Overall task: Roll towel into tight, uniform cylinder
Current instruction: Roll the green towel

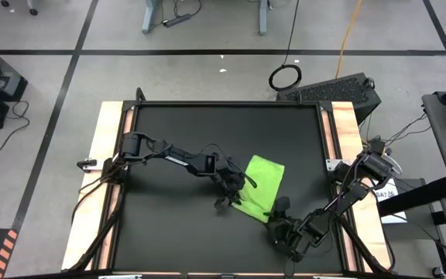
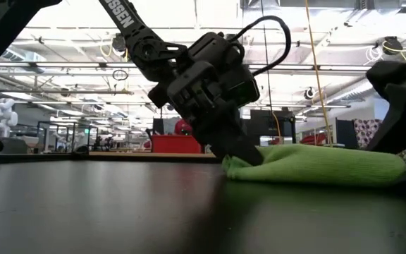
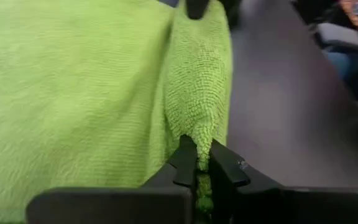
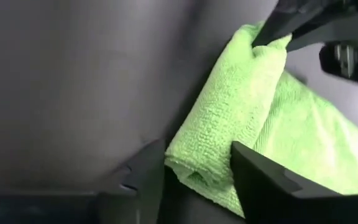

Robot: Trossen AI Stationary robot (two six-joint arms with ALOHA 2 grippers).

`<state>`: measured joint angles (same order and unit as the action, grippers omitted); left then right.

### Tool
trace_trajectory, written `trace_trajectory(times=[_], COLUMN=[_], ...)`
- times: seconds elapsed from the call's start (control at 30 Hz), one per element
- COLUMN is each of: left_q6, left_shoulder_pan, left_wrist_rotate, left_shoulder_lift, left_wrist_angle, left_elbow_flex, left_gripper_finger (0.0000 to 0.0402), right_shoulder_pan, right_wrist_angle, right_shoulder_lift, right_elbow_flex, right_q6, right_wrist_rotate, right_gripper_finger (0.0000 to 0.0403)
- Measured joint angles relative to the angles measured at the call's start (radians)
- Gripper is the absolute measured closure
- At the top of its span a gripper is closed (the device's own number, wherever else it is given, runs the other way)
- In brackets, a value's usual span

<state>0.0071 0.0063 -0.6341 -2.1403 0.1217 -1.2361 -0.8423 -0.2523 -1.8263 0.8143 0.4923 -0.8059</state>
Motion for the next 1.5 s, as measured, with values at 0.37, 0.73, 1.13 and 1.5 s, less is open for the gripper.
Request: trace_trajectory(times=[0.37, 0.73, 1.13, 1.5], left_q6=[0.073, 0.124, 0.369, 0.736], left_shoulder_pan=[-0.013, -0.012, -0.135, -0.356], left_wrist_rotate=[0.119, 0.113, 0.344, 0.850], left_shoulder_lift=[0.000, 0.052, 0.173, 0.128], left_wrist_angle=[0.039, 0.029, -0.235, -0.066], left_elbow_flex=[0.000, 0.000, 0.000, 0.001], left_gripper_finger=[0.0248, 0.0169, 0.0168, 0.0169], right_shoulder_pan=[0.003, -0.025, -0.003, 0.060], right_wrist_angle=[-0.027, -0.090, -0.148, -0.110], right_shoulder_lift=[-0.002, 0.014, 0.068, 0.110], right_elbow_flex=[-0.001, -0.002, -0.005, -0.007], right_q6=[0.171, 0.200, -0.015, -0.130], right_wrist_rotate=[0.073, 0.108, 0.207, 0.298], right_gripper_finger=[0.0373, 0.0398, 0.0400, 0.0401])
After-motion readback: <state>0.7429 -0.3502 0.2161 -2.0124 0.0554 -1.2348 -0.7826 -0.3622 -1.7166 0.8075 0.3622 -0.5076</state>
